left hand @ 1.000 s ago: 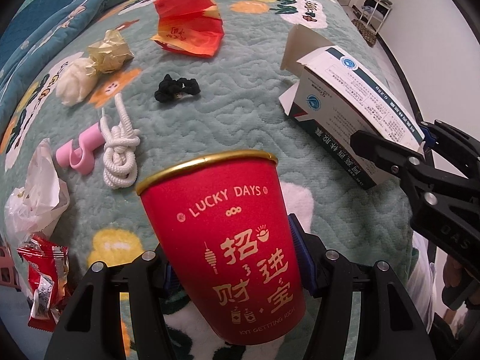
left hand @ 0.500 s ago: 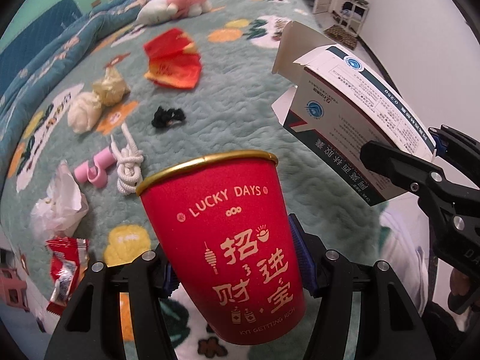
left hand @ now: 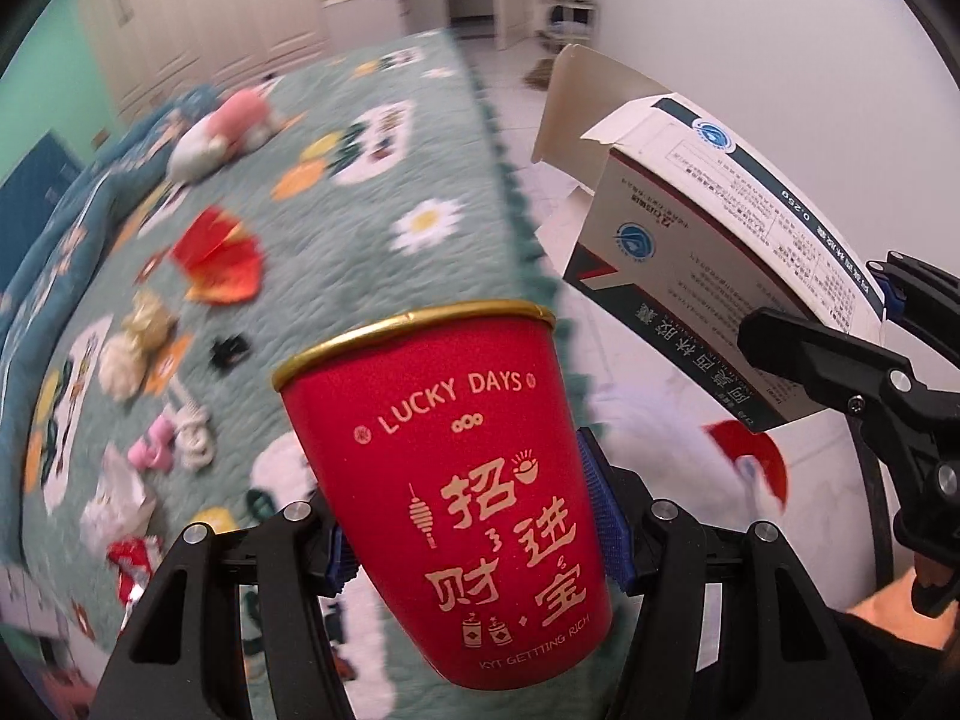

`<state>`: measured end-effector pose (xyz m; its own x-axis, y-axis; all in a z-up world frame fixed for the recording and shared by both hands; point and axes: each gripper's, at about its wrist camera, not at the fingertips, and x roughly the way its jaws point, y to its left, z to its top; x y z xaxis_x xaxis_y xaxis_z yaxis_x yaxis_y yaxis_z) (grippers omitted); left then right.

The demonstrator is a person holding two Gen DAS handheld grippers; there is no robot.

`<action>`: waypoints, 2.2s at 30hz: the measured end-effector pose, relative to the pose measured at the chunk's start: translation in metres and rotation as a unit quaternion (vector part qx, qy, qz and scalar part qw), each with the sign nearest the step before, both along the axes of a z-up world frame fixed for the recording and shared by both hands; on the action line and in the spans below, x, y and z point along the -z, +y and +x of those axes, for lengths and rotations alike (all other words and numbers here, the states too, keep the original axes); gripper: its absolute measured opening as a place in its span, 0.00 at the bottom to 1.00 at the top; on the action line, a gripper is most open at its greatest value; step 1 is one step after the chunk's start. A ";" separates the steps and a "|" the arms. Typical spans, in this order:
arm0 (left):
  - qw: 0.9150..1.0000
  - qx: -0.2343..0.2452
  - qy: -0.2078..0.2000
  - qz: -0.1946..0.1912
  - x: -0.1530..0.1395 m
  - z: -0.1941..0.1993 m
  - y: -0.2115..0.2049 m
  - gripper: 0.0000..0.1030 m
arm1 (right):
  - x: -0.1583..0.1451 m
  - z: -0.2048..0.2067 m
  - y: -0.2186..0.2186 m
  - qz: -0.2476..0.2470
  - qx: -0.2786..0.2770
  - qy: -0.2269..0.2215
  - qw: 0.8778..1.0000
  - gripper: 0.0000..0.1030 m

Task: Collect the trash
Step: 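Carry cup and box over the orange bucket and release both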

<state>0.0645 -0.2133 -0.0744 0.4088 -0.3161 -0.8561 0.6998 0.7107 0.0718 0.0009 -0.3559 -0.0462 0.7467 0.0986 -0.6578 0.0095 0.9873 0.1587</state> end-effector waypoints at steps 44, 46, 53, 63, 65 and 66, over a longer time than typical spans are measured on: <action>0.913 0.282 0.161 0.246 0.230 -0.096 -0.279 0.62 | 0.293 -0.195 -0.204 0.208 0.279 0.221 0.911 0.43; 0.910 0.280 0.173 0.252 0.238 -0.097 -0.282 0.62 | 0.308 -0.191 -0.205 0.218 0.276 0.231 0.907 0.43; 0.901 0.267 0.197 0.279 0.263 -0.100 -0.279 0.62 | 0.342 -0.194 -0.211 0.256 0.274 0.247 0.893 0.44; 0.900 0.261 0.194 0.290 0.272 -0.101 -0.284 0.72 | 0.364 -0.190 -0.214 0.271 0.290 0.252 0.883 0.55; 0.901 0.262 0.193 0.286 0.270 -0.102 -0.285 0.75 | 0.363 -0.194 -0.215 0.277 0.293 0.248 0.881 0.55; 0.901 0.265 0.192 0.285 0.269 -0.103 -0.286 0.75 | 0.362 -0.195 -0.215 0.278 0.294 0.247 0.881 0.55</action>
